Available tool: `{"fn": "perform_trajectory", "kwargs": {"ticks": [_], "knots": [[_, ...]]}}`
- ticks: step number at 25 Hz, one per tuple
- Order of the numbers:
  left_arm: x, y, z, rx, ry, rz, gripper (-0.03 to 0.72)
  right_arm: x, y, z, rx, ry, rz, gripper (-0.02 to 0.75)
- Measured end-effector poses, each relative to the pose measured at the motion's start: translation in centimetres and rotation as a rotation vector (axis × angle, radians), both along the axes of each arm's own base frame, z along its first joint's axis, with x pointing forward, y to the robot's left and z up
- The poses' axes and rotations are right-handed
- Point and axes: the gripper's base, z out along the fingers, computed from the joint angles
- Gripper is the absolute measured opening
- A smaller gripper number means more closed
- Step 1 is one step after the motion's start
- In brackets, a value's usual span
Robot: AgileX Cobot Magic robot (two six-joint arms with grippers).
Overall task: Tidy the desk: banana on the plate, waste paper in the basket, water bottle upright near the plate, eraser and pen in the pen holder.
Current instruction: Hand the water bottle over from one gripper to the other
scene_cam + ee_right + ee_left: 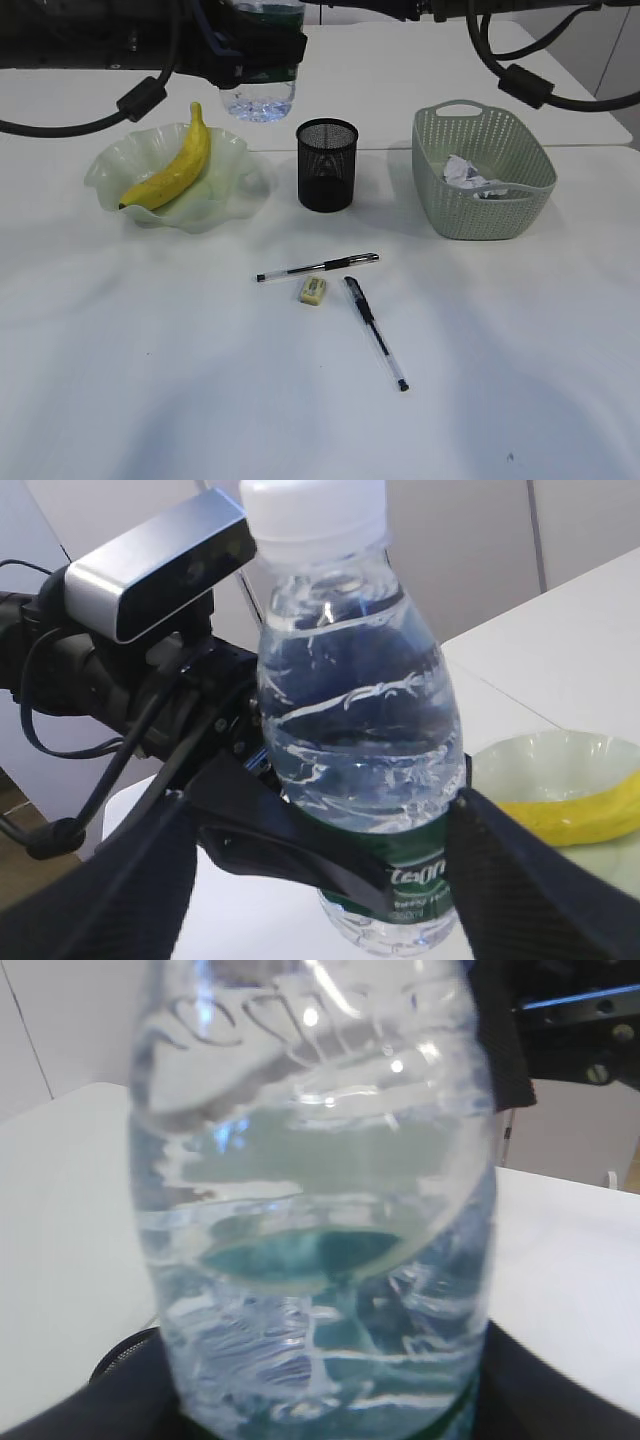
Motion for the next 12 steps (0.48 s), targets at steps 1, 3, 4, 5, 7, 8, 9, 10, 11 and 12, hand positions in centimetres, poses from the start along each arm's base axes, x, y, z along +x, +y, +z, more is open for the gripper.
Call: {"fn": "perform_trajectory", "kwargs": {"ticks": [1,3,4,5,7,8,9,10,11,12], "knots": [[0.1,0.2,0.0,0.002,0.000,0.008,0.389,0.0,0.0,0.0,-0.005,-0.001,0.001,0.576],[0.3,0.5,0.0,0.003,0.000,0.021,0.389,0.1,-0.1,-0.2,-0.022,-0.003,-0.014,0.579],[0.4,0.8,0.0,0.003,0.000,0.027,0.389,0.2,-0.1,-0.3,-0.036,-0.007,-0.027,0.579],[0.5,1.0,0.0,0.003,0.000,0.034,0.389,0.3,-0.2,-0.4,-0.054,-0.011,-0.038,0.579],[0.7,1.5,0.0,0.003,0.000,0.049,0.389,0.7,-0.4,-0.7,-0.093,-0.024,-0.081,0.580],[0.8,1.8,0.0,0.004,0.001,0.058,0.389,0.9,-0.5,-0.9,-0.114,-0.031,-0.103,0.580],[0.9,2.0,0.0,0.004,0.001,0.063,0.389,1.2,-0.7,-1.0,-0.137,-0.040,-0.135,0.580],[1.0,2.2,0.0,0.004,0.001,0.070,0.389,1.5,-0.9,-1.2,-0.159,-0.050,-0.173,0.580],[1.1,2.4,0.0,0.004,0.001,0.075,0.389,1.9,-1.1,-1.2,-0.176,-0.059,-0.217,0.580],[1.2,2.6,0.0,0.005,0.001,0.081,0.389,2.2,-1.3,-1.3,-0.188,-0.067,-0.256,0.580]]}}
